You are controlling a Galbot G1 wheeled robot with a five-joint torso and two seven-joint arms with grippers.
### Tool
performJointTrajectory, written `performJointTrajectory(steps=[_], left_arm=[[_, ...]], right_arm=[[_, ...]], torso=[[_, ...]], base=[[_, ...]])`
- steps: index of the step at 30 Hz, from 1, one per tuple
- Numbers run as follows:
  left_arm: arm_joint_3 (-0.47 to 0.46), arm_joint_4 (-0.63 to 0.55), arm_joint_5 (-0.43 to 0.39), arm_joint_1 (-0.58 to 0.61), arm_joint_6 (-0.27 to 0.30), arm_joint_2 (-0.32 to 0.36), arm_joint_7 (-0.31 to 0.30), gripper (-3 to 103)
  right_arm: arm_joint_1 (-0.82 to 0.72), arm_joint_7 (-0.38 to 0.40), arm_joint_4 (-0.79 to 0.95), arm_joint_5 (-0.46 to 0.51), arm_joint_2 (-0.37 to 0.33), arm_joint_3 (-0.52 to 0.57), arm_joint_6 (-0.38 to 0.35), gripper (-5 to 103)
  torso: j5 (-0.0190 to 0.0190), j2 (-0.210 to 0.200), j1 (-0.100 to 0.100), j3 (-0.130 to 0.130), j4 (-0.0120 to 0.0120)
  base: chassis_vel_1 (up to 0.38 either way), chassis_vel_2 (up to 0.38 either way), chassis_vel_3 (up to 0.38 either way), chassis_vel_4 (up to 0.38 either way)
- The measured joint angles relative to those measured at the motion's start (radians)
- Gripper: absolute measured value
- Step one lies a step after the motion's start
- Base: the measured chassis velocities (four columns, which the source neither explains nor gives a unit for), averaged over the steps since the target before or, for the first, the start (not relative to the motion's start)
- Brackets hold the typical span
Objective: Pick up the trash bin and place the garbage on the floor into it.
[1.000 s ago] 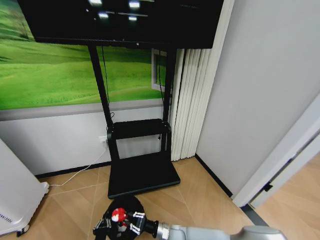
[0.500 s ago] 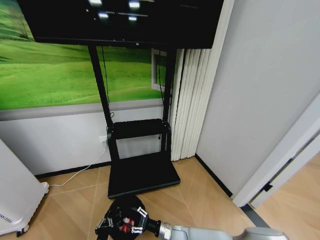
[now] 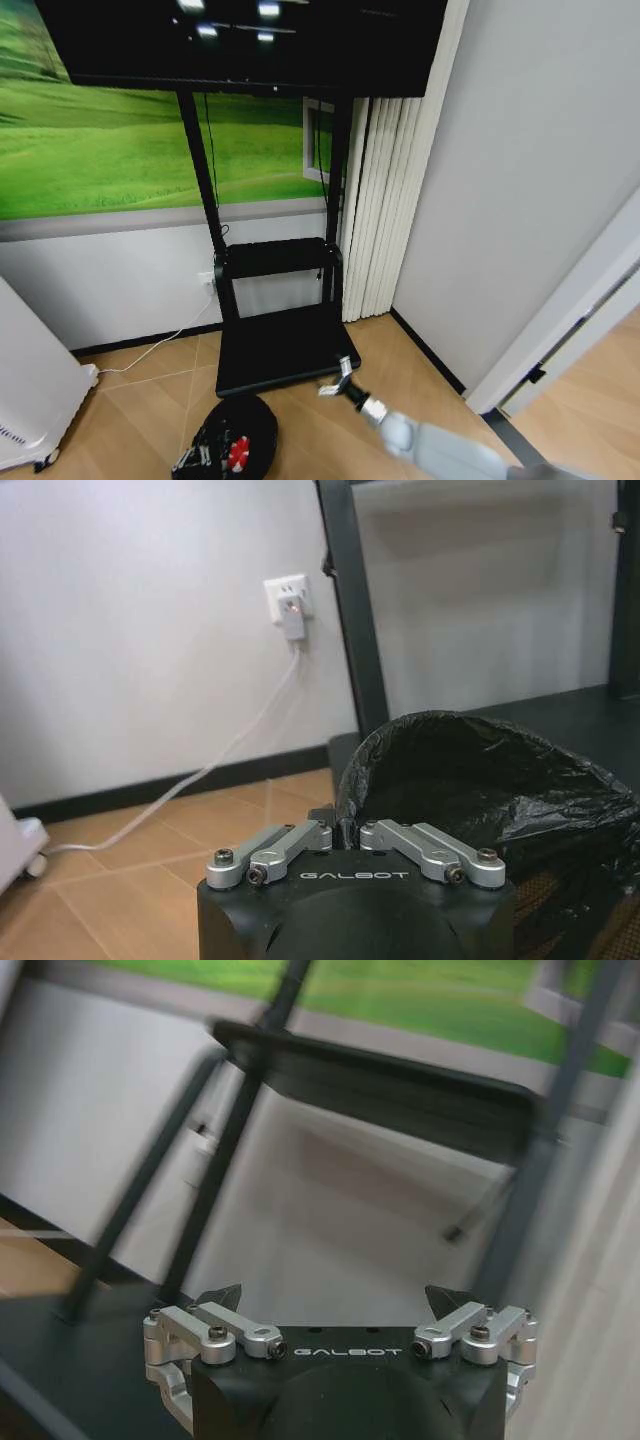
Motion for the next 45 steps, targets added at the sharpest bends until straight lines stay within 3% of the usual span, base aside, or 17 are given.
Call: performJointTrajectory(steps=[5, 12, 20, 33, 45], left_arm=[[-0.059, -0.051, 0.028, 0.069, 0.000, -0.012, 0.016, 7], [-0.174, -0.137, 0.033, 0.190, -0.006, -0.019, 0.032, 7], [-0.198, -0.165, 0.040, 0.227, -0.011, -0.036, 0.044, 7], [-0.182, -0.157, 0.063, 0.233, -0.033, -0.050, 0.067, 7], [-0.160, -0.154, 0.077, 0.231, -0.041, -0.066, 0.077, 7]], right_arm=[[-0.052, -0.024, -0.022, 0.038, -0.032, 0.100, 0.000, 100], [-0.219, -0.050, 0.040, 0.062, -0.065, 0.325, 0.000, 100], [-0.323, -0.105, 0.087, 0.041, -0.091, 0.459, 0.000, 100], [-0.334, -0.122, 0.039, -0.025, -0.078, 0.473, 0.001, 100], [-0.331, -0.136, 0.032, -0.075, -0.069, 0.458, 0.003, 100]], torso=[[0.0004, 0.000, 0.000, 0.000, 0.0004], [0.0006, 0.000, 0.000, 0.000, 0.0003], [0.0000, 0.000, 0.000, 0.000, 0.0002], [0.0001, 0.000, 0.000, 0.000, 0.0005], [0.0001, 0.000, 0.000, 0.000, 0.0001]], base=[[0.000, 0.000, 0.000, 0.000], [0.000, 0.000, 0.000, 0.000], [0.000, 0.000, 0.000, 0.000], [0.052, 0.015, -0.043, -0.017], [0.323, 0.123, -0.290, -0.117]])
